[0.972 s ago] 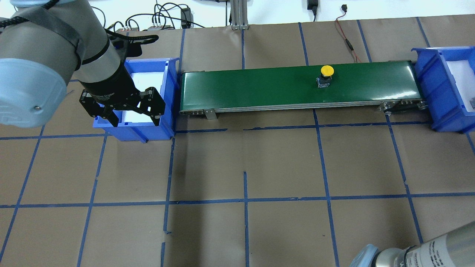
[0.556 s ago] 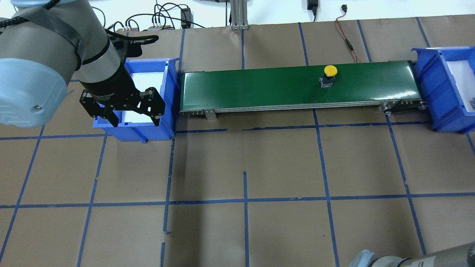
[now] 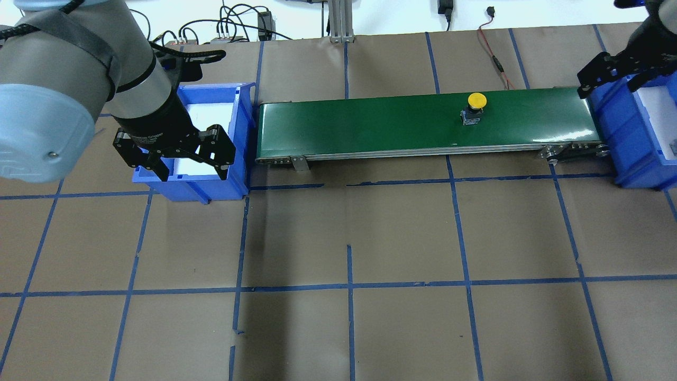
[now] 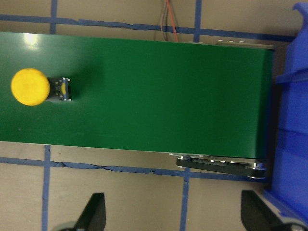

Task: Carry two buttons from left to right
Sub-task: 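Open the right gripper and move it back over the belt toward the yellow button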

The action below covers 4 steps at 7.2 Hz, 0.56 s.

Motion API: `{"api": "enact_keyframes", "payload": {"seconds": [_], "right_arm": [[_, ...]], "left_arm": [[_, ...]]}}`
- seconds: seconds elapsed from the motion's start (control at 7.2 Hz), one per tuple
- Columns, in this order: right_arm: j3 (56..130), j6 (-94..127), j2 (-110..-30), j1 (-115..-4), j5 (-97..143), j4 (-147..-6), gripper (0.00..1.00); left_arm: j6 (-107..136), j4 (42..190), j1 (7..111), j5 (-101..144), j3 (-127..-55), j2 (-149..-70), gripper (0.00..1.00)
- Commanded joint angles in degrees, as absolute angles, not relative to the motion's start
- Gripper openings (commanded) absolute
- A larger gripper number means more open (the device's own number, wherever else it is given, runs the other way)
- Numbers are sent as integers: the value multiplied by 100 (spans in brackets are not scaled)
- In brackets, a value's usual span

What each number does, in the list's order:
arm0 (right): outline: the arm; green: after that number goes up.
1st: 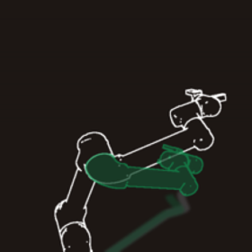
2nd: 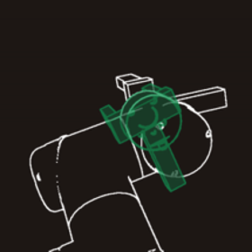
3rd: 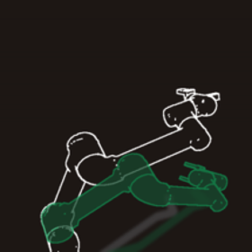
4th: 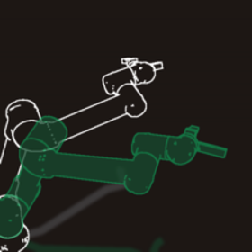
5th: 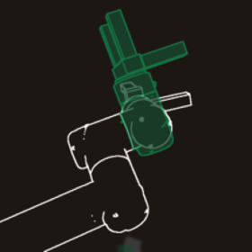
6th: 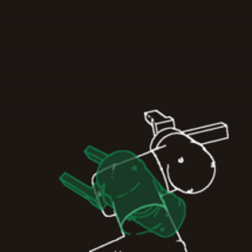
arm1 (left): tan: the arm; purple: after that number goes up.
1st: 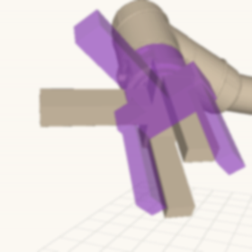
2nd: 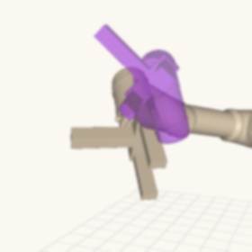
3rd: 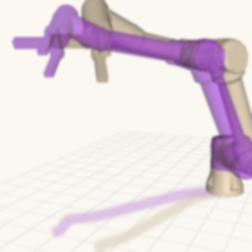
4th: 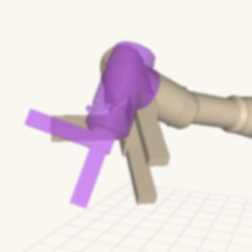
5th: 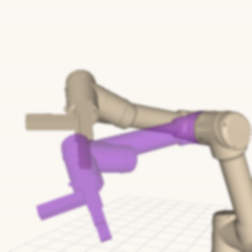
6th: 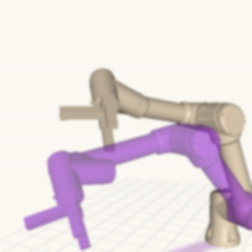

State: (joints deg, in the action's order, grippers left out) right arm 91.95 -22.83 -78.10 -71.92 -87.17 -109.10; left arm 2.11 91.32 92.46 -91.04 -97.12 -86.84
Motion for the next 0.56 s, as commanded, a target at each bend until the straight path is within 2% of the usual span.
{"api": "enact_keyframes", "payload": {"seconds": [0.0,0.14,0.42], "right_arm": [[9080,-1699,-7246,-7785,-8701,-11456,100],[8853,-1722,-6938,-7787,-8701,-11661,100],[8754,-1767,-6865,-7787,-8753,-11715,100]], "left_arm": [[211,9132,9246,-9105,-9712,-8684,100],[220,9132,9246,-9097,-9712,-8684,100],[211,9132,9246,-9097,-9703,-8684,100]]}}
